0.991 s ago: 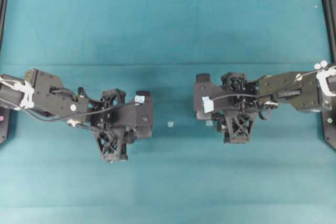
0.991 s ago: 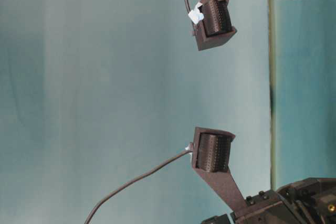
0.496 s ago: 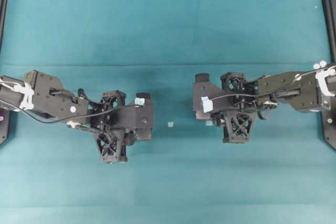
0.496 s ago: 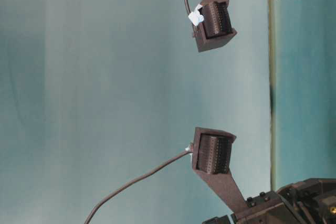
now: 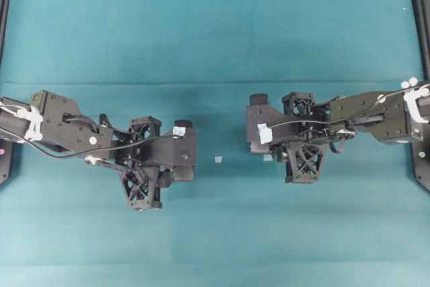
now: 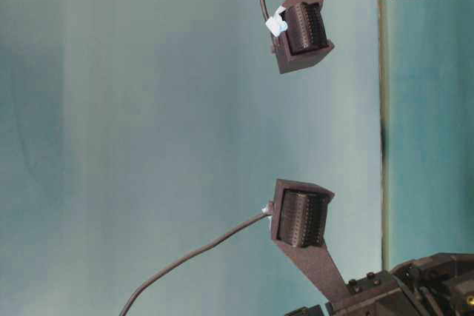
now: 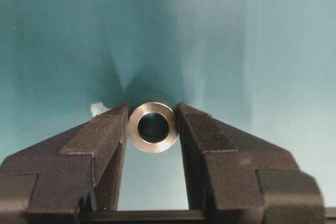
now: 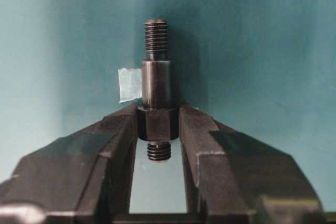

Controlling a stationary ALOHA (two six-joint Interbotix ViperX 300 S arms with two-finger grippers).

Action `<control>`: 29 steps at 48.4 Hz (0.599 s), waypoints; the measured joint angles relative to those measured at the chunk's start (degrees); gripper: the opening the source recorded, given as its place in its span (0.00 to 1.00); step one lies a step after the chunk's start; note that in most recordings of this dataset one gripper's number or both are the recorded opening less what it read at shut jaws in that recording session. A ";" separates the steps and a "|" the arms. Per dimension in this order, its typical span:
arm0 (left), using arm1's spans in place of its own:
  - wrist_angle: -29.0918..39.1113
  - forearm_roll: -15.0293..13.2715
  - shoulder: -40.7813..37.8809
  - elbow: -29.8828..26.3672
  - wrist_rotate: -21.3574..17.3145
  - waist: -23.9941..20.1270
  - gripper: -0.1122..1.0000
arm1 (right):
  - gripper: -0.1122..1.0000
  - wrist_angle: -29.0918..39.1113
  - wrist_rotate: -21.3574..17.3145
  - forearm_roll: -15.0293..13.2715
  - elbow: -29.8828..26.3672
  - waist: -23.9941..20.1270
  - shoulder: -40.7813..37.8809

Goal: Insert the washer onto the shaft with both hands.
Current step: 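Close left gripper on the washer and right gripper on the shaft's hex collar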

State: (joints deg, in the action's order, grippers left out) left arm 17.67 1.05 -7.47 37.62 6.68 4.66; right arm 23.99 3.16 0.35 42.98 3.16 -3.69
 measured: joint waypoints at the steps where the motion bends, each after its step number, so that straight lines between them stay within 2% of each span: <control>1: 0.00 0.00 0.00 0.00 0.00 0.09 0.42 | 0.10 0.00 -0.09 -0.09 0.00 0.00 0.00; 29: 0.00 -0.09 1.23 -0.35 0.00 0.18 0.42 | 0.10 0.18 0.00 -0.18 -0.18 0.88 2.20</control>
State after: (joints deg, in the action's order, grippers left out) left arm 17.67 0.97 -6.24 37.27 6.68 4.83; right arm 24.17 3.16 0.18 42.80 4.04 -1.49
